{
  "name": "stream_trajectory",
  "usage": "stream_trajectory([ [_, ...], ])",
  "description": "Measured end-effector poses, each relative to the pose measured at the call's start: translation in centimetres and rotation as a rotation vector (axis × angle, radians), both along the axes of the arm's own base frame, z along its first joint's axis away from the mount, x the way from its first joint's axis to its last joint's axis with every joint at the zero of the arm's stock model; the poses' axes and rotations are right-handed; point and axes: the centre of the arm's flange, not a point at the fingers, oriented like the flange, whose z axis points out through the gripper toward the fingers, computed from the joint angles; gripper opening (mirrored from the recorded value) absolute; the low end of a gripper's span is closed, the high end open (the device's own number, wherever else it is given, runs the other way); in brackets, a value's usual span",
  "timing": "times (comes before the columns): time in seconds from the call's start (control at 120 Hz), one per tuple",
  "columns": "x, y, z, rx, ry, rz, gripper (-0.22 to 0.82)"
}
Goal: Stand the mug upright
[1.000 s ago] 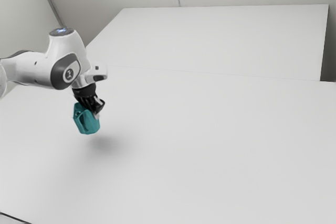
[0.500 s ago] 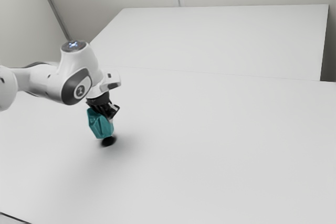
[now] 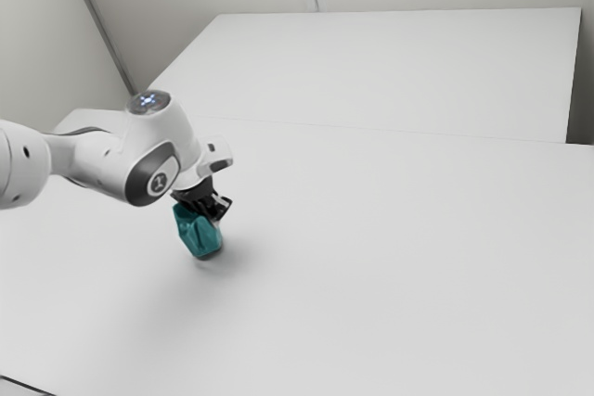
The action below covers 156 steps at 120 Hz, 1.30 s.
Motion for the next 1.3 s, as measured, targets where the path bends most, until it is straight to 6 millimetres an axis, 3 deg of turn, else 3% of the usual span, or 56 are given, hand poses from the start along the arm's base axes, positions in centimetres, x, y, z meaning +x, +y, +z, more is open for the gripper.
stream_trajectory([
  [0.25,0.2,-1.2,-1.2,-0.003,0.0,0.011,-0.17],
  [0.55,0.4,-2.2,0.0,-0.02,-0.03,0.009,0.18],
  [0.933,1.2,-1.1,3.4,-0.029,-0.092,0.027,0.41],
  [1.008,1.9,-1.5,4.8,-0.028,-0.101,0.022,0.46],
  [1.092,3.3,-1.9,8.0,-0.032,-0.093,0.032,0.5],
  [1.3,4.1,-1.8,12.7,-0.076,0.037,0.095,0.55],
])
